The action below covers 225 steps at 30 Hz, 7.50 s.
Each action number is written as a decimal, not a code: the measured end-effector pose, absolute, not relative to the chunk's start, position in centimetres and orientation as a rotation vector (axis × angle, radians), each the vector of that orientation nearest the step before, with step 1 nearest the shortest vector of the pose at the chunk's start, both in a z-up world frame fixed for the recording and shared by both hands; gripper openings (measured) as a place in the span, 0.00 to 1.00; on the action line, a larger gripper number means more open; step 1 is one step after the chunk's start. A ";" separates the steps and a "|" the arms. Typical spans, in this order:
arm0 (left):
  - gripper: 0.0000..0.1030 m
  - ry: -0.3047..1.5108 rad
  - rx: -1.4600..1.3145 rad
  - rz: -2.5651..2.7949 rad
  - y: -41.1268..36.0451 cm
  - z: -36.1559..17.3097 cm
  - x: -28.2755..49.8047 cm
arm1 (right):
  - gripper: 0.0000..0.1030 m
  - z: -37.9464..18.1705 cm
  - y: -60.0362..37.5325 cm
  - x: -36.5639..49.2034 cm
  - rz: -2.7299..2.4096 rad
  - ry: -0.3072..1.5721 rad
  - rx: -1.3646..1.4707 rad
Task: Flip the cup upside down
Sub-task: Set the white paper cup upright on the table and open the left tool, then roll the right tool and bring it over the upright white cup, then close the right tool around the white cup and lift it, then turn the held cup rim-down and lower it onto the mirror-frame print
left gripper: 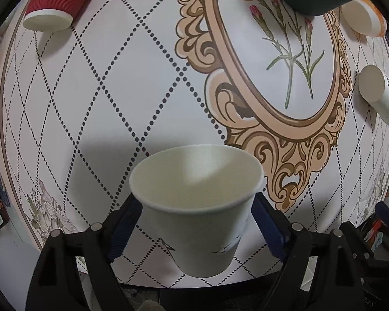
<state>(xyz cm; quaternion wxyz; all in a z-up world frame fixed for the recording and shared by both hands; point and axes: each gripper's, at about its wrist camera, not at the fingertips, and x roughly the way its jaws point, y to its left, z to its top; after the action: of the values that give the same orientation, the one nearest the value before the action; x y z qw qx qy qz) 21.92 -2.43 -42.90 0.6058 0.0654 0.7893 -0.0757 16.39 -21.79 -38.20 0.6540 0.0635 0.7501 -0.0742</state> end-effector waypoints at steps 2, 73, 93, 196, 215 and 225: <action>0.91 1.823 0.159 -0.174 -2.0 -42.8 22.1 | 0.99 -38.1 -21.6 16.4 -0.170 1.701 0.144; 0.97 1.544 -0.151 0.337 16.9 -32.4 15.3 | 0.91 -33.3 3.6 9.8 0.988 0.770 -1.934; 0.97 1.594 -0.219 0.439 16.9 -35.8 15.0 | 0.91 -41.1 -2.6 7.4 1.531 -0.223 -2.581; 0.97 1.537 0.164 0.136 6.9 -33.6 18.2 | 0.75 -46.9 -13.7 25.6 0.334 2.045 -0.519; 0.97 1.568 0.151 0.158 5.9 -34.0 19.7 | 0.60 -38.0 -16.6 28.7 0.277 1.499 -0.253; 0.97 1.572 0.156 0.211 5.9 -34.2 21.3 | 0.60 -36.4 -11.9 26.5 0.222 1.085 -0.123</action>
<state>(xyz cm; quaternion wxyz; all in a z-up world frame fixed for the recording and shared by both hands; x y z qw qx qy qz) 21.30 5.91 -34.22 0.6990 0.0700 0.7053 0.0948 26.52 -11.92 -36.38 0.8487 -0.0582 0.5149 0.1053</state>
